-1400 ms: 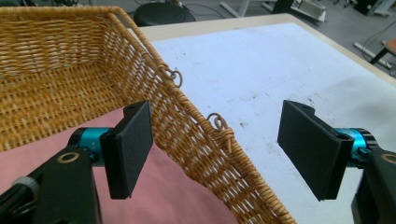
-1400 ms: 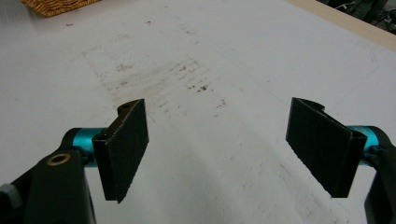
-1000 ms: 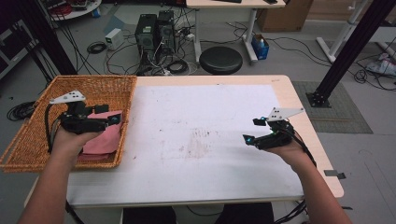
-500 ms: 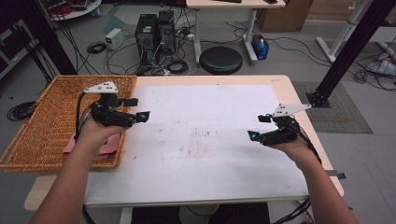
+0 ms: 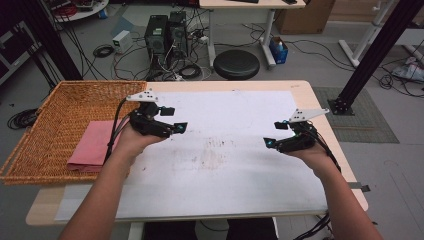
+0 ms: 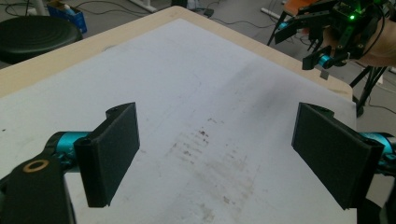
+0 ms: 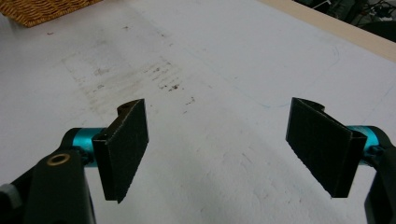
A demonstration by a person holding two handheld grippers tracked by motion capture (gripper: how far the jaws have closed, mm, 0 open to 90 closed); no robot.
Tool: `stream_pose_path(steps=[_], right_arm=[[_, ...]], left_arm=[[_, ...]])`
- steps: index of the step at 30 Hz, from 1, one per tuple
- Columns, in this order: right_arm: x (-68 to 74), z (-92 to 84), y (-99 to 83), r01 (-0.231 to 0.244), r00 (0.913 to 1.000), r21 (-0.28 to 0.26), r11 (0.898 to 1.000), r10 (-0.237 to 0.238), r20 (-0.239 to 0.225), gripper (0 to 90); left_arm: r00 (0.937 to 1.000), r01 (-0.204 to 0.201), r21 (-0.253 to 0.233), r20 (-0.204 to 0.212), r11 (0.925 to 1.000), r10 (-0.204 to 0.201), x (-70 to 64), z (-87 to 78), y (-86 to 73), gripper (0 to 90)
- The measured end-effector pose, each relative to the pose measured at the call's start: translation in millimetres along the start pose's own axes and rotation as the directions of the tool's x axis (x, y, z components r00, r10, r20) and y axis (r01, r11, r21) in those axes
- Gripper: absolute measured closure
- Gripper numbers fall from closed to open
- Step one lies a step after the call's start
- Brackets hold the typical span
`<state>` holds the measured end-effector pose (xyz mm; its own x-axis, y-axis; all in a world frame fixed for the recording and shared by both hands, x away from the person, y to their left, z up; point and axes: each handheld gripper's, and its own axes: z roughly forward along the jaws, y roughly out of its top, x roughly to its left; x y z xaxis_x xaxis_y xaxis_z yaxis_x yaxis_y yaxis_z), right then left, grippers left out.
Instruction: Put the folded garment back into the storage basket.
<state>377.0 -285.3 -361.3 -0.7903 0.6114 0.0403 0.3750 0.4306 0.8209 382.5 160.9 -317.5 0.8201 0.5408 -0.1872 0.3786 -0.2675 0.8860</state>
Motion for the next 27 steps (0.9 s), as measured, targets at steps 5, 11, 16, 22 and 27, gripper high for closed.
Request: stream_pose_path(steps=[5,11,16,22,27], right_arm=[[-3.4,9.3,0.9,-0.007,0.9999,0.011,1.0,0.007,-0.015,20.5],[-10.7,18.1,0.1,-0.017,0.9998,0.017,1.0,0.017,-0.009,20.5],[-10.4,21.2,-0.4,-0.023,0.9997,0.027,0.999,0.023,0.004,20.5],[-7.4,23.8,-0.4,-0.028,0.9996,0.026,0.999,0.028,0.009,20.5],[-6.4,27.4,-0.6,-0.024,0.9997,0.036,0.999,0.024,0.006,20.5]], left_arm=[[0.9999,-0.01,0.014,-0.003,0.9999,0.01,-3.6,19.7,-10.8,15.1],[0.9999,-0.015,0.021,-0.003,0.9997,0.015,-8.4,43.4,-20.2,15.2],[0.9997,0.004,0.039,0.022,0.9992,-0.005,-11.9,60.9,-27.6,15.2],[0.9998,-0.002,0.055,0.021,0.9985,0.001,-12.0,69.7,-38.6,15.2],[0.9999,0.011,0.042,0.012,0.9991,-0.011,-10.2,67.9,-42.1,15.3]])
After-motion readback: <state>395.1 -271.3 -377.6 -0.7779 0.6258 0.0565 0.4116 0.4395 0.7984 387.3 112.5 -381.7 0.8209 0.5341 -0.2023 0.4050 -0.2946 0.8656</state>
